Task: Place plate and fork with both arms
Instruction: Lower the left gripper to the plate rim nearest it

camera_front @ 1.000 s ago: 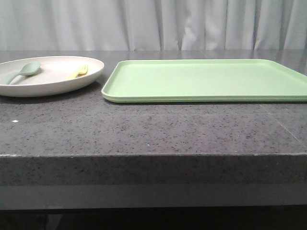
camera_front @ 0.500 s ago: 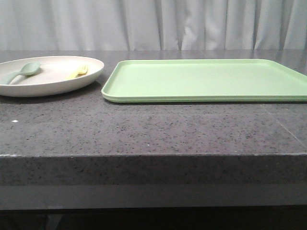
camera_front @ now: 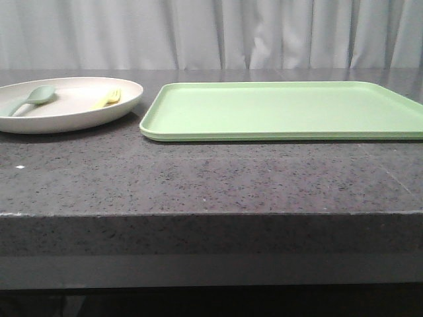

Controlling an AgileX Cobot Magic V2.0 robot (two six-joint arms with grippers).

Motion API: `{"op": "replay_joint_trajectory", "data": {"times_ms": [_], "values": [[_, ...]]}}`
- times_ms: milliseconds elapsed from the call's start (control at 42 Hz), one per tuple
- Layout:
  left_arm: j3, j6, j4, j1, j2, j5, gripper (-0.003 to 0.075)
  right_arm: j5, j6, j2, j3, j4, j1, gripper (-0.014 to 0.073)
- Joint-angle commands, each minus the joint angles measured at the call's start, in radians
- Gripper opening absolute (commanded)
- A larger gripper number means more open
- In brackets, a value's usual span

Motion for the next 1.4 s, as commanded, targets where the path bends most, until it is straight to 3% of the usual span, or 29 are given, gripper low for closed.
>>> {"op": "replay_joint_trajectory", "data": {"times_ms": [0, 95, 262, 405, 810, 1024, 1381], "values": [[-0.094, 0.001, 0.012, 0.007, 0.095, 0.018, 0.0451, -0.080, -0.006, 0.009, -0.030, 0.001, 0.000, 0.0635], [-0.166, 0.020, -0.025, 0.037, 0.207, 0.074, 0.0451, -0.080, -0.006, 0.009, -0.030, 0.001, 0.000, 0.0635], [-0.282, 0.262, -0.302, 0.129, 0.380, 0.148, 0.0451, -0.080, -0.006, 0.009, -0.030, 0.001, 0.000, 0.0635], [-0.373, 0.346, -0.462, 0.193, 0.515, 0.199, 0.0451, -0.080, -0.006, 0.009, -0.030, 0.001, 0.000, 0.0635], [-0.592, 0.422, -0.585, 0.205, 0.799, 0.310, 0.0447, -0.081, -0.006, 0.009, -0.030, 0.001, 0.000, 0.0635], [-0.711, 0.422, -0.608, 0.205, 0.909, 0.399, 0.0398, -0.080, -0.006, 0.009, -0.030, 0.001, 0.000, 0.0635], [-0.732, 0.422, -0.661, 0.194, 0.983, 0.374, 0.0298, -0.081, -0.006, 0.009, -0.030, 0.001, 0.000, 0.0635]]}}
